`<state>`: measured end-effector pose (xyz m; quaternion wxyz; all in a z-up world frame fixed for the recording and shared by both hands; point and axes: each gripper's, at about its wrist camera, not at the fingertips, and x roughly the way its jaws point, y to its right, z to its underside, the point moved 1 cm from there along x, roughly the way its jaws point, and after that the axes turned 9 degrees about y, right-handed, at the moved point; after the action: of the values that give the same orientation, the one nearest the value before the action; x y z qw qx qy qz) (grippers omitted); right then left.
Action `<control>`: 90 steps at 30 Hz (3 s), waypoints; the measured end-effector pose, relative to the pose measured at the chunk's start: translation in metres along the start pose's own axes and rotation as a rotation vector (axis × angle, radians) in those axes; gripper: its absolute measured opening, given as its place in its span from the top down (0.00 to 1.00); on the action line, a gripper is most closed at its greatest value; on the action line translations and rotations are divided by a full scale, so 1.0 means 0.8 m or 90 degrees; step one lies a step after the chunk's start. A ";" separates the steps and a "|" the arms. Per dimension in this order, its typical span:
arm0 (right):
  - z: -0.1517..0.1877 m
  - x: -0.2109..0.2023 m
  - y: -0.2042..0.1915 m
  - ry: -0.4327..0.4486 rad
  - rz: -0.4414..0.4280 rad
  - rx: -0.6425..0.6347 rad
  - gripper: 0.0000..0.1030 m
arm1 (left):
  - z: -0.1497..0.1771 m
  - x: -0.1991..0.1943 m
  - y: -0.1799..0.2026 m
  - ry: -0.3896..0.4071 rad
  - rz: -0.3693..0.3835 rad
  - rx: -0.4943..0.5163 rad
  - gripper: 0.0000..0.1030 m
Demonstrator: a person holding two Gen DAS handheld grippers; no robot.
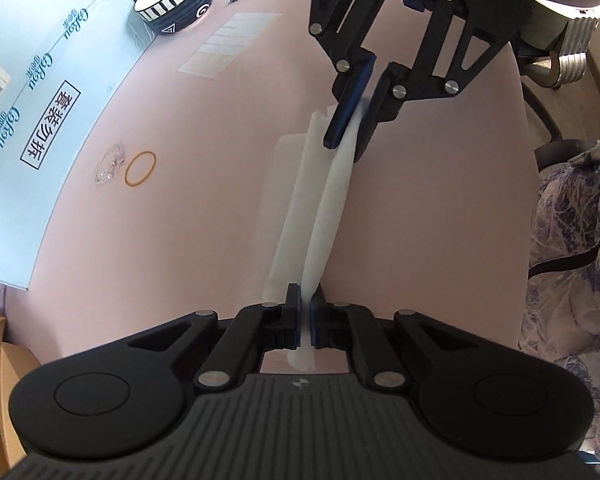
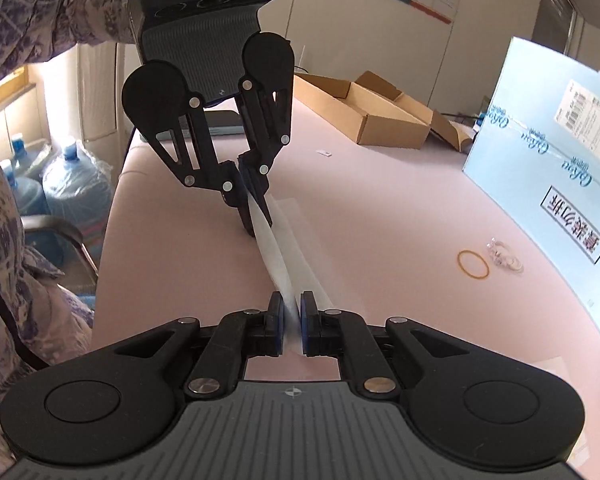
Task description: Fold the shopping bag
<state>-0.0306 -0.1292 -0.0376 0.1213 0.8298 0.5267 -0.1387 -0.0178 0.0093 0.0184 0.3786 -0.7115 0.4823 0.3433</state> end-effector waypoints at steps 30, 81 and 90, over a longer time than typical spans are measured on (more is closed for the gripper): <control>0.022 0.019 0.097 -0.002 -0.057 0.447 0.96 | 0.089 0.047 -0.157 -0.027 0.398 -0.462 0.94; -0.002 -0.044 0.014 0.142 0.219 0.272 0.59 | 0.039 0.013 0.017 0.284 -0.319 -0.490 0.63; -0.017 -0.079 -0.016 0.194 0.197 0.247 0.91 | 0.045 0.013 0.017 0.301 -0.310 -0.494 0.62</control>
<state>-0.0667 -0.1724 -0.0029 -0.1007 0.9192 0.3698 -0.0905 -0.0318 0.0329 -0.0105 0.0364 -0.9493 0.2123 0.2288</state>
